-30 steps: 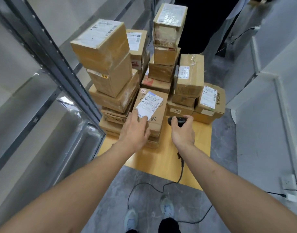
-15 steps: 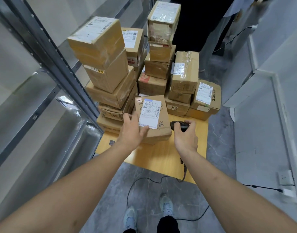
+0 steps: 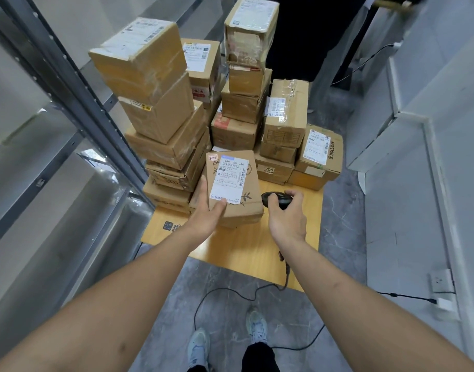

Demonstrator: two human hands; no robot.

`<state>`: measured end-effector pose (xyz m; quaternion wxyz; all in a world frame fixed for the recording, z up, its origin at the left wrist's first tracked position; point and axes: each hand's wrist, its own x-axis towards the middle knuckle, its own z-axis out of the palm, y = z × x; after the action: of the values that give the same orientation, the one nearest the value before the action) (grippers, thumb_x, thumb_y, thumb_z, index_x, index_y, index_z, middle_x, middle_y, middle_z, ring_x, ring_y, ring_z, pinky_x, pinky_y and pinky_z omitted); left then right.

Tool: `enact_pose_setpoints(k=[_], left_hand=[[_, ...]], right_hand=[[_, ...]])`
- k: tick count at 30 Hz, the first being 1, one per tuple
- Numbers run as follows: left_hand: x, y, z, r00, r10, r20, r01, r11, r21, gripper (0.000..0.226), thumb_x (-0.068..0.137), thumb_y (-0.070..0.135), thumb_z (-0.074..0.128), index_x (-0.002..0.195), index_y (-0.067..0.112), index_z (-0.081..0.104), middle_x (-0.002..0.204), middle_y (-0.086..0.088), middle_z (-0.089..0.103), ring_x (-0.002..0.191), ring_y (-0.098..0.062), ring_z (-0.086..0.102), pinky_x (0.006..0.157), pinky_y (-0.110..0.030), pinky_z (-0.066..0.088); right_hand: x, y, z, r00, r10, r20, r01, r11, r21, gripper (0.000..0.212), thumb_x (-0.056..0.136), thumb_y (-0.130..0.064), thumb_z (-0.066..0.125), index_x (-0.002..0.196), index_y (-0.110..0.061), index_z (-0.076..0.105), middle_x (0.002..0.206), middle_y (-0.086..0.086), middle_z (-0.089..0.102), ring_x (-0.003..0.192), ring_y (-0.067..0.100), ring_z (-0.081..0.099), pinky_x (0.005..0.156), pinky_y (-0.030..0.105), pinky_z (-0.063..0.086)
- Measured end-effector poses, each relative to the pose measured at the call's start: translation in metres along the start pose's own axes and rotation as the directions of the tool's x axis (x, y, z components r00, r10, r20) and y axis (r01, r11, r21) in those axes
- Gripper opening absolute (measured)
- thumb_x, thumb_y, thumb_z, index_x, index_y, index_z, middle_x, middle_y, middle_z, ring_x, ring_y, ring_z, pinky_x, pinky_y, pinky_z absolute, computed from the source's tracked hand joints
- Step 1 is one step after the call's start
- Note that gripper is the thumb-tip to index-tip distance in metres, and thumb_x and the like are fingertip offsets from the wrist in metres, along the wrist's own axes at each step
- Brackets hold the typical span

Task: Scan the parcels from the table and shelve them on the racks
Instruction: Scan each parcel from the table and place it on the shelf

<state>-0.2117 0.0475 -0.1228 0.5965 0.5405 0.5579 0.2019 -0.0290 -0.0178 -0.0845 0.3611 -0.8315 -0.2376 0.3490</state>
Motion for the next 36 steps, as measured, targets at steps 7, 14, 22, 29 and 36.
enact_pose_setpoints(k=[7,14,22,29,36], left_hand=[[-0.008,-0.001,-0.01,0.987,0.152,0.046,-0.158,0.971,0.179,0.077,0.111,0.037,0.047,0.162,0.052,-0.008,0.168,0.03,0.007,0.156,0.0,0.012,0.127,-0.034,0.018],[-0.03,0.019,-0.03,0.968,0.193,0.159,-0.239,0.898,0.368,0.068,0.11,0.045,0.044,0.155,0.069,-0.002,0.161,0.018,0.039,0.114,-0.03,0.06,0.08,-0.033,0.052],[-0.06,0.031,-0.066,0.933,0.264,0.243,-0.35,0.822,0.449,0.067,0.11,0.045,0.045,0.151,0.074,0.0,0.141,0.008,0.061,0.112,-0.018,0.059,0.097,-0.037,0.043],[-0.084,0.026,-0.088,0.932,0.282,0.228,-0.362,0.753,0.549,0.063,0.106,0.059,0.041,0.143,0.082,-0.003,0.122,-0.01,0.062,0.091,-0.036,0.061,0.081,-0.048,0.054],[-0.11,0.02,-0.093,0.927,0.324,0.187,-0.369,0.712,0.597,0.064,0.107,0.058,0.039,0.147,0.078,-0.007,0.111,-0.014,0.067,0.096,-0.031,0.057,0.089,-0.045,0.05]], right_hand=[[-0.004,0.006,-0.008,1.0,-0.01,-0.01,0.01,1.0,-0.02,0.037,0.105,-0.046,0.052,0.138,-0.033,0.042,0.099,-0.008,0.058,0.078,0.01,0.053,0.076,0.034,0.041],[-0.028,-0.02,-0.023,0.99,-0.106,-0.089,0.112,0.991,0.074,0.03,0.103,-0.046,0.053,0.131,-0.038,0.046,0.096,-0.017,0.058,0.088,0.012,0.06,0.077,0.038,0.049],[-0.084,-0.033,-0.034,0.944,-0.329,0.003,0.327,0.941,0.091,0.016,0.103,-0.055,0.054,0.116,-0.049,0.05,0.11,-0.016,0.066,0.096,0.018,0.071,0.083,0.05,0.062],[-0.124,-0.032,-0.047,0.906,-0.41,0.104,0.414,0.91,-0.02,0.015,0.099,-0.054,0.052,0.114,-0.052,0.05,0.114,-0.014,0.066,0.097,0.02,0.068,0.083,0.052,0.062],[-0.134,-0.027,-0.057,0.848,-0.482,0.221,0.51,0.856,-0.09,0.017,0.101,-0.055,0.052,0.117,-0.05,0.048,0.115,-0.011,0.067,0.095,0.017,0.067,0.083,0.048,0.062]])
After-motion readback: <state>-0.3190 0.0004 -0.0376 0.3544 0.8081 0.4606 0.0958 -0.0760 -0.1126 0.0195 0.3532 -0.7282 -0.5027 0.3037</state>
